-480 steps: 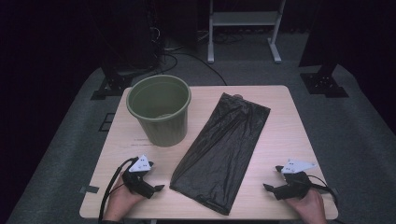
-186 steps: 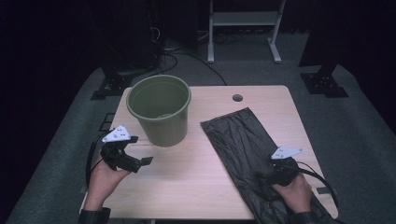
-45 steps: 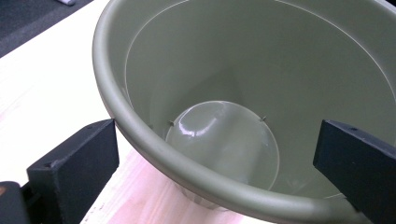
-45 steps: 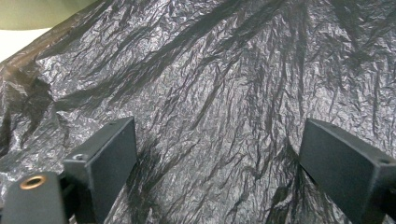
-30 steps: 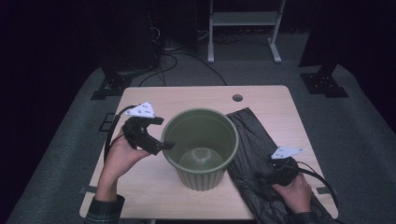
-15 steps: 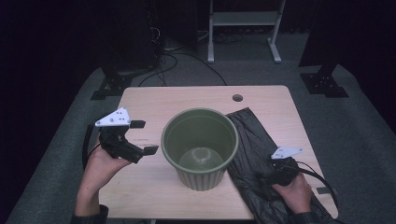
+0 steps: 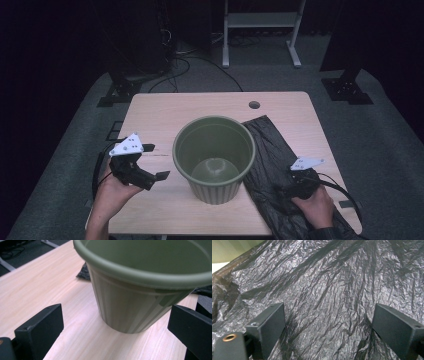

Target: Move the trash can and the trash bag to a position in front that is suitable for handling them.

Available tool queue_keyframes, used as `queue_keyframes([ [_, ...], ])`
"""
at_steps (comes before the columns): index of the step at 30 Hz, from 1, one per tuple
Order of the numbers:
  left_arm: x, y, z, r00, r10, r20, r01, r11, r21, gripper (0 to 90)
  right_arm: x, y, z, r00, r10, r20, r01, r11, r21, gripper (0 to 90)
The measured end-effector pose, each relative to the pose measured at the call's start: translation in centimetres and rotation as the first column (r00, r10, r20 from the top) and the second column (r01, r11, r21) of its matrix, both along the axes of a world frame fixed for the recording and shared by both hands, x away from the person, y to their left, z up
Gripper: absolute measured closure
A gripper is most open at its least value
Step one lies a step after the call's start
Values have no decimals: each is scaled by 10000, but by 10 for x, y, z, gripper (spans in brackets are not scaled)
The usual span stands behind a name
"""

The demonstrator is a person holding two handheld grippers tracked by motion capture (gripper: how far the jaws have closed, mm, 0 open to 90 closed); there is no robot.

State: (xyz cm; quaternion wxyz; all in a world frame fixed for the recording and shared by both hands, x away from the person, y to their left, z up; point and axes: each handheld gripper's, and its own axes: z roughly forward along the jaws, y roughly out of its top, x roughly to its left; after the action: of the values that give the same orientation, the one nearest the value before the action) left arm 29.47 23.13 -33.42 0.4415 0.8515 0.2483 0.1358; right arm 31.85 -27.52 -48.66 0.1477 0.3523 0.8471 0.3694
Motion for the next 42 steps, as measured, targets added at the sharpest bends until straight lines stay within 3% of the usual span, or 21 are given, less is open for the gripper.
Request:
queue_keyframes([
  [9,-3,-4,-30,9999,117,-50,-118,9994,-334,0,0,0,0,10000,1,-3,-1,10000,3,97],
  [32,3,7,-101,9950,970,-240,-971,9953,0,0,0,0,0,10000,6,3,-6,10000,-4,98],
  [42,8,17,-130,9858,1595,-533,-1584,9871,237,0,0,0,0,10000,6,2,-6,10000,-3,98],
])
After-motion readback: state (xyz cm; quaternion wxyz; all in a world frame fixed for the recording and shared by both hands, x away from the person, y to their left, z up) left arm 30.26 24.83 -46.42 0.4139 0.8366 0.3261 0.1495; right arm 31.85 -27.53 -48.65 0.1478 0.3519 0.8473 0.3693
